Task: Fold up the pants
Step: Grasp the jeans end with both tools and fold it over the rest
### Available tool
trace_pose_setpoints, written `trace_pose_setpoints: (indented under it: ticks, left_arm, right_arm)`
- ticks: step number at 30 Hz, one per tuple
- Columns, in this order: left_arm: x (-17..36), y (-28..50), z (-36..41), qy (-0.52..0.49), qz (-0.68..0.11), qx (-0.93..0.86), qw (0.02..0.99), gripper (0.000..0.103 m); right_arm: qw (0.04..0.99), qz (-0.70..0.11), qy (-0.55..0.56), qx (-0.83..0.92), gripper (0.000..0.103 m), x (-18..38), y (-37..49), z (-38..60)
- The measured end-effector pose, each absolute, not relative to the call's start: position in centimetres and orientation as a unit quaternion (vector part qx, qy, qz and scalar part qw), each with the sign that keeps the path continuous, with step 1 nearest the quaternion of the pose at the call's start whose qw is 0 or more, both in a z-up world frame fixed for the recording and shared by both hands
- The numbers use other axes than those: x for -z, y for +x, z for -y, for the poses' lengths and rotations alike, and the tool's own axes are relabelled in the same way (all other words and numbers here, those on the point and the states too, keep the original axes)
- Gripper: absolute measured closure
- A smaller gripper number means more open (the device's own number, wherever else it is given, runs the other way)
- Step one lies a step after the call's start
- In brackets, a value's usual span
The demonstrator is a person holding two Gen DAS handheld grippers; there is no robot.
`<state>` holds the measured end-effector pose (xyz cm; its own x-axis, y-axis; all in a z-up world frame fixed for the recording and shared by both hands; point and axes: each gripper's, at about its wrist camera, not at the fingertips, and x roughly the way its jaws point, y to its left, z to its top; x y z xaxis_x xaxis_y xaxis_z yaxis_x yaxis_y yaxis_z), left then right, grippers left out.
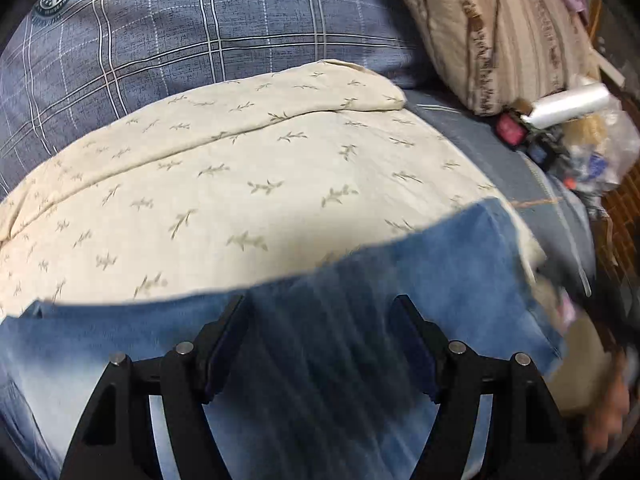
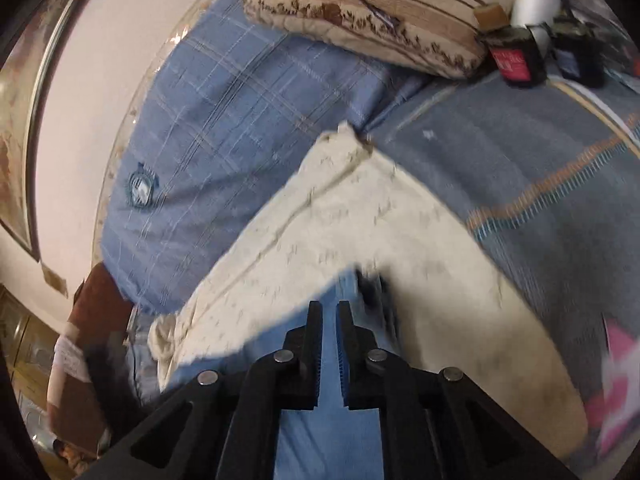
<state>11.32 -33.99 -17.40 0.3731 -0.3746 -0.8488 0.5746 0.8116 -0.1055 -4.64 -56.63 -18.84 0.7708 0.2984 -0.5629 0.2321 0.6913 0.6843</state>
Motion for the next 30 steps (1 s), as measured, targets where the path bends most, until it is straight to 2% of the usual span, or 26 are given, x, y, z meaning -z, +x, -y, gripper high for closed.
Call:
trace_pose_setpoints:
  ticks: [6, 10, 14, 16, 18, 19, 26, 30]
  left_arm:
    - [18.1, 12.6, 34.6, 0.098, -0.486, 0.291, 0.818, 0.026]
    - [17.2, 13.1, 33.5, 0.07, -0.497, 0.301, 0.811, 0.026]
    - [15.1, 12.4, 34.0, 0.076, -0.475, 0.341, 0.808, 0.026]
    - [14.2, 12.0, 35.2, 0.096, -0.467, 0.366, 0.799, 0.026]
    - [13.6, 11.7, 36.5, 0.122, -0.457, 0.385, 0.793, 0.026]
    - [13.4, 11.6, 37.3, 0.14, -0.452, 0.398, 0.786, 0.026]
    - [13.9, 11.2, 42.2, 0.233, -0.433, 0.46, 0.74, 0.026]
    - [14.9, 12.4, 44.0, 0.257, -0.438, 0.478, 0.717, 0.026]
  right_arm:
    - [0.832, -0.431, 0.349, 0.005, 0.096, 22.6, -7.1, 54.3]
    - [0.844, -0.398, 0.358, -0.008, 0.096, 21.4, -9.4, 54.5]
    - [0.826, -0.336, 0.449, -0.051, 0.092, 21.3, -12.9, 56.0]
    - [0.815, -0.32, 0.479, -0.052, 0.078, 21.6, -14.5, 56.2]
    - [0.796, -0.305, 0.52, -0.049, 0.029, 22.5, -16.0, 56.3]
    - [0.787, -0.293, 0.541, -0.05, 0.026, 22.9, -16.6, 56.3]
    - [0.785, -0.28, 0.551, -0.03, 0.029, 23.9, -16.6, 56.1]
    - [0.774, -0.303, 0.556, -0.019, 0.039, 25.1, -15.0, 55.9]
